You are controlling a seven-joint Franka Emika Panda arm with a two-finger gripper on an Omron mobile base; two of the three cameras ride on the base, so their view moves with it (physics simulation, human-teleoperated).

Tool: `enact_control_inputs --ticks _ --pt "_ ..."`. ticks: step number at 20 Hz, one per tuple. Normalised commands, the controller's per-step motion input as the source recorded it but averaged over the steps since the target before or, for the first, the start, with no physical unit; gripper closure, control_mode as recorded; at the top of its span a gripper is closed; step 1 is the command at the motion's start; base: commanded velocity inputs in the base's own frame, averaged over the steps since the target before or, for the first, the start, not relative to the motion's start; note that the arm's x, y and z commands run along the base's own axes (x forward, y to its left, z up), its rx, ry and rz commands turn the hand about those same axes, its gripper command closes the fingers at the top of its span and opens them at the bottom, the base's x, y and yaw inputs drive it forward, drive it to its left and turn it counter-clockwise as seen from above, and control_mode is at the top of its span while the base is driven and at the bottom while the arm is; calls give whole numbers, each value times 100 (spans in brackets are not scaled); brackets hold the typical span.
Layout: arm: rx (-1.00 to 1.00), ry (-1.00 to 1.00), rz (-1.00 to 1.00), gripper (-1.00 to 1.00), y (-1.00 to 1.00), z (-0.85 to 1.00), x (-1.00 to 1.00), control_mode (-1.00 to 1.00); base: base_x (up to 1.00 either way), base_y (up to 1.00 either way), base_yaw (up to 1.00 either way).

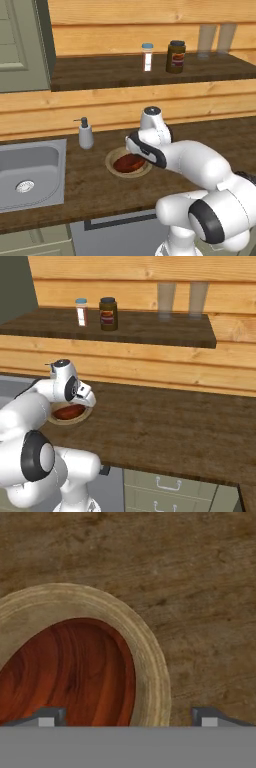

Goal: Pick up the bowls on the counter and stack them on top of one another in the open cabinet. Place the smaller bowl on top of the larger bowl.

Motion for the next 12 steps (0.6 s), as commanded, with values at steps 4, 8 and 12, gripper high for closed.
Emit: enact_control_inputs --ticks 4,8,12 --pt "0 4 0 -100 -13 -3 0 -100 0 0 0" --pt "0 1 0 -100 0 -21 0 -100 0 0 0" --pt "0 0 0 -100 0 -40 3 -100 0 0 0"
